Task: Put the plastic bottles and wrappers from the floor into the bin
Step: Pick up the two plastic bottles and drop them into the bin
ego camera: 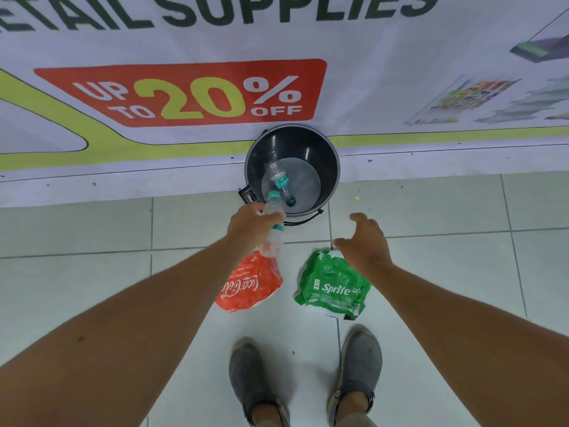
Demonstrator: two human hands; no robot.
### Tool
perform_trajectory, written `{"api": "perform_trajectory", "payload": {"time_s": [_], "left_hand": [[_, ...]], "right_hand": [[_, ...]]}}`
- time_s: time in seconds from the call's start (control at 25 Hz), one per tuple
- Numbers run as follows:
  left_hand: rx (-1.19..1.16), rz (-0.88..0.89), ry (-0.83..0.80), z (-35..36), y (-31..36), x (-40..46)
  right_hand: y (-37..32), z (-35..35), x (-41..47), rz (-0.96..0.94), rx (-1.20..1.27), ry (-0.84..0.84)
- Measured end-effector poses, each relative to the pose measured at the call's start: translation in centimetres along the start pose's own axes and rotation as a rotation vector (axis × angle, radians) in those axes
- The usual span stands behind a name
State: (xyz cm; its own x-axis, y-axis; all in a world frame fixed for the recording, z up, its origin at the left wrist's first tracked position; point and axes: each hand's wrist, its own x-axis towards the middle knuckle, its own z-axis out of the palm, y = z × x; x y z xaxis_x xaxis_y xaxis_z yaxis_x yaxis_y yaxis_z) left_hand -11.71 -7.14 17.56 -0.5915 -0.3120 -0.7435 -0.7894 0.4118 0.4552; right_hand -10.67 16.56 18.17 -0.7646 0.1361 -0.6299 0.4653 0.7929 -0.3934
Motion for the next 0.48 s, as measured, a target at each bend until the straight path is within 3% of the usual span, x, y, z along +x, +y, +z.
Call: {"api": "perform_trajectory", "payload": {"time_s": [0.28,0.48], "left_hand": [[-0.001,0.101,-0.029,2.1,5.7,3.0],[0.076,0.246,0.179,1.7,5.3,2.1]], "right_hand": [[2.6,-0.4,0.7,0.046,-0.001,-0.036],[2.2,0.0,0.7,0.059,0.026,-0.058]]}}
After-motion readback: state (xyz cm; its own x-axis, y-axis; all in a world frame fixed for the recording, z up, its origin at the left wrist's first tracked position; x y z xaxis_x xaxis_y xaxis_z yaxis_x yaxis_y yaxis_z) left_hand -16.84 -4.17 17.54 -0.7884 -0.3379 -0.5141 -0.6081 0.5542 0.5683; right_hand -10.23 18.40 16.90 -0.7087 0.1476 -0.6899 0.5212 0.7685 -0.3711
